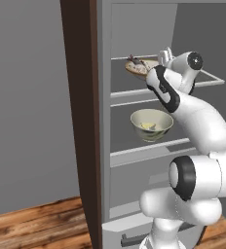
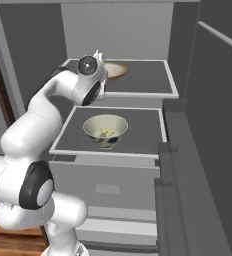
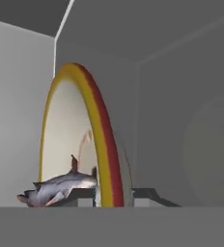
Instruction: Place the bowl with the garlic and lemon wedge on the second highest shelf of the fridge. Place the bowl with the fishs on the top shelf of the fridge.
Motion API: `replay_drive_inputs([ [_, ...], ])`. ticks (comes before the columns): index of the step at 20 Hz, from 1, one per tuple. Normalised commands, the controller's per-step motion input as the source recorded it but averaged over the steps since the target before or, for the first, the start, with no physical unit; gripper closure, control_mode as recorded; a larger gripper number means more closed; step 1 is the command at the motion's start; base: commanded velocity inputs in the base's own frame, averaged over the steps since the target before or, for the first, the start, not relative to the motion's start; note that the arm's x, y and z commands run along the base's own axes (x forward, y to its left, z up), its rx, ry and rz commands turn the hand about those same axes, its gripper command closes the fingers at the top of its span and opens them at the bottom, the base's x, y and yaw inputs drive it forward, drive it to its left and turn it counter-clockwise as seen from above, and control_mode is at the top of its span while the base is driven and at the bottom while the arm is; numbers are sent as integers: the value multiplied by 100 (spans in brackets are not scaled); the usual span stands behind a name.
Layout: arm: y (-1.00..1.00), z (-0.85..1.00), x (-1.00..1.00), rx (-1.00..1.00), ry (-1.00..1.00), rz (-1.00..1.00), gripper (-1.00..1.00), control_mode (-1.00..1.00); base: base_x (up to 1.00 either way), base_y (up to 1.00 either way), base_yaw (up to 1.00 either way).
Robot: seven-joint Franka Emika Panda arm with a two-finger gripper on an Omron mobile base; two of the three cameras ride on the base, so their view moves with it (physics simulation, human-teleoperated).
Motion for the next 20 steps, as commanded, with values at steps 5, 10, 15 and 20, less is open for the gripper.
replay_drive_inputs([
  [5, 0, 59, -68, 0, -11, -2, -100, -100, 0, 0, 0],
  [10, 0, 38, -100, 0, -18, 0, -100, -100, 0, 0, 0],
  [15, 0, -31, -100, -5, -11, 0, -100, -100, 0, 0, 0],
  [20, 4, -84, -100, -17, 0, 0, -100, -100, 0, 0, 0],
])
